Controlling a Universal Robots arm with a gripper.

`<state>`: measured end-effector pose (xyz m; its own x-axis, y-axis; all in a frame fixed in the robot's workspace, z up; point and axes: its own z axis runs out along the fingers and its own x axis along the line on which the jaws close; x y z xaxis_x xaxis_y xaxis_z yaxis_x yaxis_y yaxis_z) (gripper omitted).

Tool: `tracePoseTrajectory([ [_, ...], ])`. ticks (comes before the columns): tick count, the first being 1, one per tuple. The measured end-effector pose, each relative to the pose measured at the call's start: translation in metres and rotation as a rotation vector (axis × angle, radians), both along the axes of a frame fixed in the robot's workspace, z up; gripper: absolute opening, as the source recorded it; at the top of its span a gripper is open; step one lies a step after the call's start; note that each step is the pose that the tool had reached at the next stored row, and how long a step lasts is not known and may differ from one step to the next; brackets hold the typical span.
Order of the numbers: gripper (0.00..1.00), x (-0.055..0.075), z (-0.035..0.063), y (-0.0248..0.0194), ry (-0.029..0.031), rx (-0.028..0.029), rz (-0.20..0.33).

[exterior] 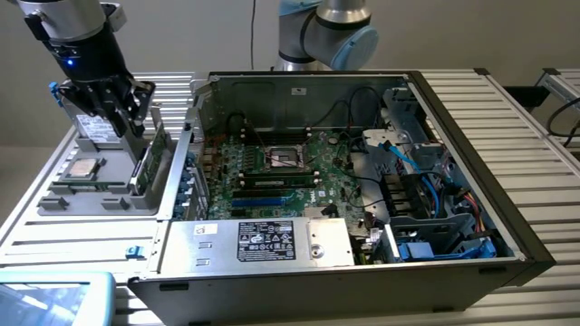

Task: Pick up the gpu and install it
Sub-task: 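Pick up the gpu and move the gpu toward the slot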

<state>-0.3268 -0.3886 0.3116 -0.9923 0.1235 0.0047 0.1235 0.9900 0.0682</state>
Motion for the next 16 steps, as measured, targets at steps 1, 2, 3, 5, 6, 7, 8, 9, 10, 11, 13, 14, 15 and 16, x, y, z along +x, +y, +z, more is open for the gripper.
tracePoseTrajectory([
  [1, 0.38, 0.000, -0.0018, 0.0000, 0.0007, 0.0004, 0.000],
  [2, 0.38, 0.000, -0.0036, 0.0000, 0.0011, 0.0009, 0.000],
  [3, 0.38, 0.000, -0.0054, 0.0000, 0.0017, 0.0016, 0.000],
  [5, 0.38, 0.000, -0.0089, 0.0000, 0.0035, 0.0030, 0.000],
  [6, 0.38, 0.001, -0.0103, -0.0001, 0.0049, 0.0035, 0.000],
  [7, 0.38, 0.001, -0.0119, -0.0001, 0.0067, 0.0043, 0.000],
  [8, 0.38, 0.002, -0.0132, 0.0000, 0.0087, 0.0052, 0.000],
  [9, 0.38, 0.002, -0.0144, 0.0000, 0.0114, 0.0060, 0.000],
  [10, 0.38, 0.003, -0.0155, 0.0000, 0.0136, 0.0069, 0.000],
  [11, 0.38, 0.004, -0.0168, 0.0000, 0.0154, 0.0077, 0.000],
  [13, 0.38, 0.006, -0.0195, -0.0001, 0.0199, 0.0091, 0.000],
  [14, 0.38, 0.007, -0.0208, -0.0001, 0.0230, 0.0095, 0.000],
  [15, 0.38, 0.007, -0.0221, -0.0001, 0.0254, 0.0098, 0.000],
  [16, 0.38, 0.007, -0.0235, -0.0001, 0.0275, 0.0101, 0.000],
])
